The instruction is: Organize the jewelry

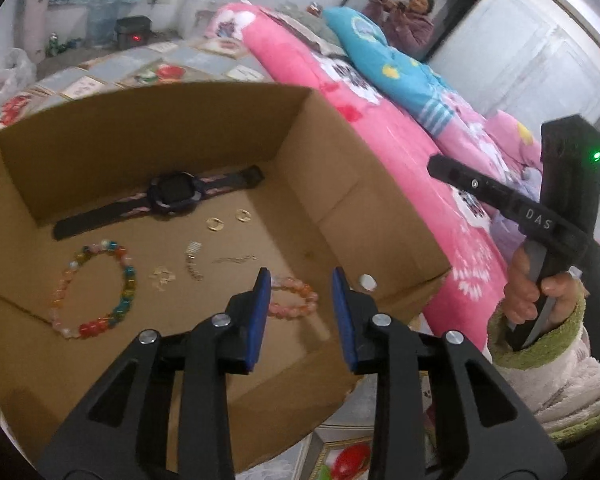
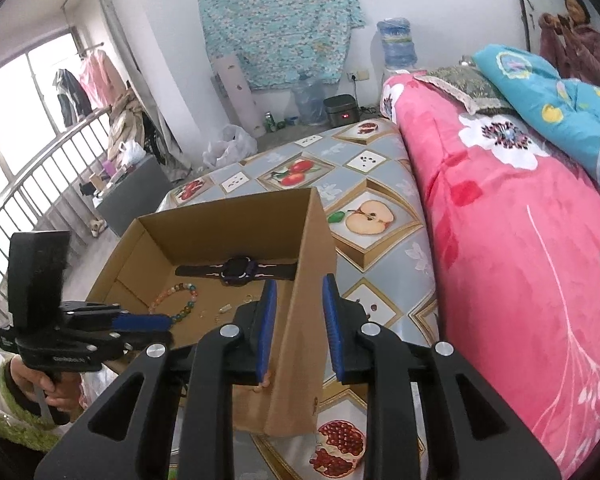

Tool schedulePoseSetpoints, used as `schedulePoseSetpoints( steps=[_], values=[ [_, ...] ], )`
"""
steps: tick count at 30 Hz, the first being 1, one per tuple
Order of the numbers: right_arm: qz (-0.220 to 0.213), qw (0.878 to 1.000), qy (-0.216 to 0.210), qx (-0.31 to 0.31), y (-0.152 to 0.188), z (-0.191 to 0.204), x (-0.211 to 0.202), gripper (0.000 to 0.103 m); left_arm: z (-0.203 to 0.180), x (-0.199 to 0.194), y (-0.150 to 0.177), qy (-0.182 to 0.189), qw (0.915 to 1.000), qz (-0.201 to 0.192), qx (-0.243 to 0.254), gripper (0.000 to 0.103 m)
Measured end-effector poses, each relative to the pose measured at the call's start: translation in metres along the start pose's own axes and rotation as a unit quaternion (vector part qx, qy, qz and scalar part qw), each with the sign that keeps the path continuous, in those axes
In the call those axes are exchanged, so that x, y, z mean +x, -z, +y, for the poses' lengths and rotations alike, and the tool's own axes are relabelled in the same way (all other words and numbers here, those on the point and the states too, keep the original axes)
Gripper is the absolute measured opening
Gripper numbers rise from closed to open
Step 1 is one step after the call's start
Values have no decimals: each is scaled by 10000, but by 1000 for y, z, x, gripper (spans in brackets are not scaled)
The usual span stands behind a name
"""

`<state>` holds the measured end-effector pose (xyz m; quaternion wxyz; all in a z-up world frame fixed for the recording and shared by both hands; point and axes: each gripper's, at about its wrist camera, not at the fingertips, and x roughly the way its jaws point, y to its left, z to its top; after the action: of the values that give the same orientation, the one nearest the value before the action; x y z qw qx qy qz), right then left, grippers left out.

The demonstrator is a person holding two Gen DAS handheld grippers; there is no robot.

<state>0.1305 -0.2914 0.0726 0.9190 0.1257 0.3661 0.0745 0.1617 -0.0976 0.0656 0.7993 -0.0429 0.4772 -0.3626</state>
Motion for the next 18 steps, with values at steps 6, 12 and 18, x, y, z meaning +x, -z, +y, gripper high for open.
schedulePoseSetpoints(
  steps=[6, 12, 18],
  values=[
    [37, 9999, -94, 132, 4, -6, 5, 26, 7, -52, 7, -495, 9962, -712, 42, 51],
    [154, 9995, -152, 247, 11, -1, 11, 44, 31, -111, 17, -1433, 9803, -1350, -145, 74],
    [513, 9975, 50, 480, 24, 3, 25, 57, 78, -125, 35, -2116, 9671, -1156, -814, 85]
  ],
)
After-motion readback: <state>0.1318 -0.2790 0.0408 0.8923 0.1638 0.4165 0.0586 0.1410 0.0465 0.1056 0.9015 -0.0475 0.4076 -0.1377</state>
